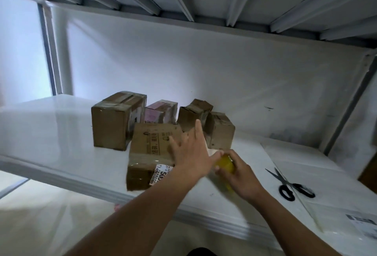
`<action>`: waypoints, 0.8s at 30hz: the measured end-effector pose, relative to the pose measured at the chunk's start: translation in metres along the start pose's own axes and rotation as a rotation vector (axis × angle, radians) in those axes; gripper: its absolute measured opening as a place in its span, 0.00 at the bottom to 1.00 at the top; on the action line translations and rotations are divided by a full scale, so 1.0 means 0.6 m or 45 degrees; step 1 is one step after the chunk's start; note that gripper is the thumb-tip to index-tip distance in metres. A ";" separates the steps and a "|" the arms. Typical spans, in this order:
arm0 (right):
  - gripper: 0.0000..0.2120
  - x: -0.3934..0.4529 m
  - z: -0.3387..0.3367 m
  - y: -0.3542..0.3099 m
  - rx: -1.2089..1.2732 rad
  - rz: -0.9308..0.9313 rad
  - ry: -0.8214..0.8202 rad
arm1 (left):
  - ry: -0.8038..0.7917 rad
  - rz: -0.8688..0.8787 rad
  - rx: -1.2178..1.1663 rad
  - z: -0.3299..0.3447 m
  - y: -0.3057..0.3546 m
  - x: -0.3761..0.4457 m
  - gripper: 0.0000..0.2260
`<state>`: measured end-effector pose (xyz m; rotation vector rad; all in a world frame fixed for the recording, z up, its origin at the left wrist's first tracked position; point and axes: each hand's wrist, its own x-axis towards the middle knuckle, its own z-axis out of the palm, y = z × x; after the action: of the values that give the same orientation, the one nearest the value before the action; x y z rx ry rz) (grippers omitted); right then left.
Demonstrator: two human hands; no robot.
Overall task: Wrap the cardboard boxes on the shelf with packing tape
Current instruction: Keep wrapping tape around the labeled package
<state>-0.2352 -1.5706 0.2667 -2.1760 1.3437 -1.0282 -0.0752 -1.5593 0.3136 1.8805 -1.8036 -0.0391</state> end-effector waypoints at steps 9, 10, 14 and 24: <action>0.06 0.013 -0.018 0.022 0.409 0.293 0.361 | -0.540 -0.258 0.369 -0.015 -0.084 -0.014 0.35; 0.06 0.013 -0.019 0.027 0.429 0.322 0.364 | -0.583 -0.204 0.395 -0.024 -0.090 -0.015 0.34; 0.08 0.016 -0.020 0.035 0.464 0.370 0.389 | -0.760 0.114 0.431 -0.064 -0.134 -0.019 0.31; 0.11 0.009 -0.025 0.032 0.476 0.397 0.371 | -0.840 0.198 0.999 -0.147 -0.191 -0.020 0.28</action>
<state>-0.2564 -1.5834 0.2662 -1.5352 1.4190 -1.3754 0.0621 -1.5211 0.3411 2.4274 -2.6913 0.1414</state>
